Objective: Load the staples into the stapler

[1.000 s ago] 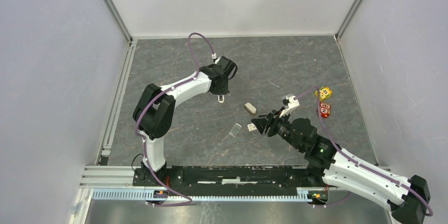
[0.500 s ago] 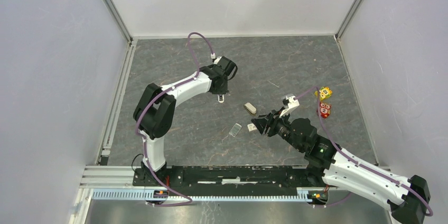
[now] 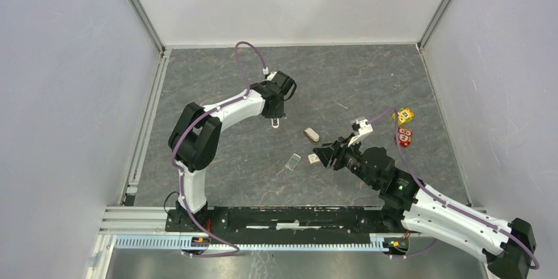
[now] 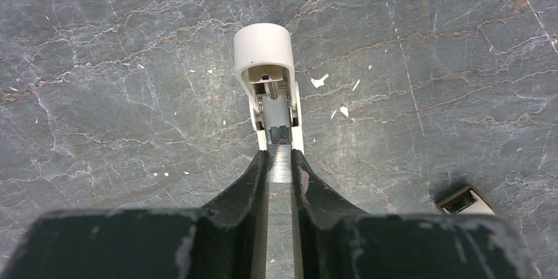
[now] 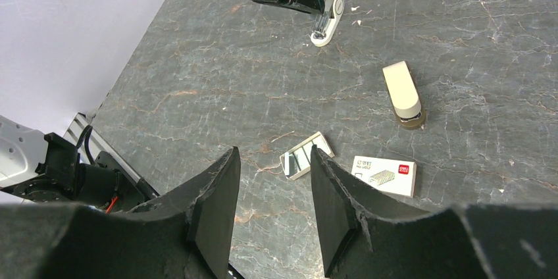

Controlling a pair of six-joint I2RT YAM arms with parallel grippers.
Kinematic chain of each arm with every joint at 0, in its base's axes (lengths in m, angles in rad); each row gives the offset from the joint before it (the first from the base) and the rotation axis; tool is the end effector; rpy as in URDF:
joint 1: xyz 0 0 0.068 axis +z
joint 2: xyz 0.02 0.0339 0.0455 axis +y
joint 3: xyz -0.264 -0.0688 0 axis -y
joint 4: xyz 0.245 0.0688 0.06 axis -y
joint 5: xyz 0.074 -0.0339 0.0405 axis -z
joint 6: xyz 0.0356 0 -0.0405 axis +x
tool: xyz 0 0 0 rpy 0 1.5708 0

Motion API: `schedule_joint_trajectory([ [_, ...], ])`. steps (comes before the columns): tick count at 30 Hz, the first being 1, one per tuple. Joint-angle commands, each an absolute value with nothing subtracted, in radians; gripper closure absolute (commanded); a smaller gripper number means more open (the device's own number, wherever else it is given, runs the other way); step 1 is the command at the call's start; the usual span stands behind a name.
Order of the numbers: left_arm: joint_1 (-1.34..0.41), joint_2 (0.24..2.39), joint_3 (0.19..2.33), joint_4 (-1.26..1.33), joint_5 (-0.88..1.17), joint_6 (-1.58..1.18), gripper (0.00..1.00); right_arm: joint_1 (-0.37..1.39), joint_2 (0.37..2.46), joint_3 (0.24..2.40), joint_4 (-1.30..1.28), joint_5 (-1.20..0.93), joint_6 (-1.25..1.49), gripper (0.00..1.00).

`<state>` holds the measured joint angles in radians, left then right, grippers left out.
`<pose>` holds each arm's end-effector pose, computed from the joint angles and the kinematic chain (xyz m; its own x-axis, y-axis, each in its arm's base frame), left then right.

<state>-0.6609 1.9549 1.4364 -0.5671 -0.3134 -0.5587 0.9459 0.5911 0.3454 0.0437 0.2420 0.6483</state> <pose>0.3318 -0.2441 0.1935 -0.8415 0.0155 -0.5400 0.0287 0.9995 -0.0160 0.1002 0.1243 0.2374 -0.4861 0.3282 -0.8099 -0.4473 0.7028 0.5532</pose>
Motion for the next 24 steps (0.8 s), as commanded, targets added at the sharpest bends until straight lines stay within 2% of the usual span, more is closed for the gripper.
schedule_joint_trajectory([
  [1,-0.667,1.964,1.473,-0.54,-0.332,-0.608,0.82,0.943,0.592,0.345,0.07,0.258,0.634,0.5],
  [24,-0.67,1.98,1.47,-0.536,-0.333,-0.611,0.83,0.942,0.588,0.343,0.07,0.262,0.636,0.5],
])
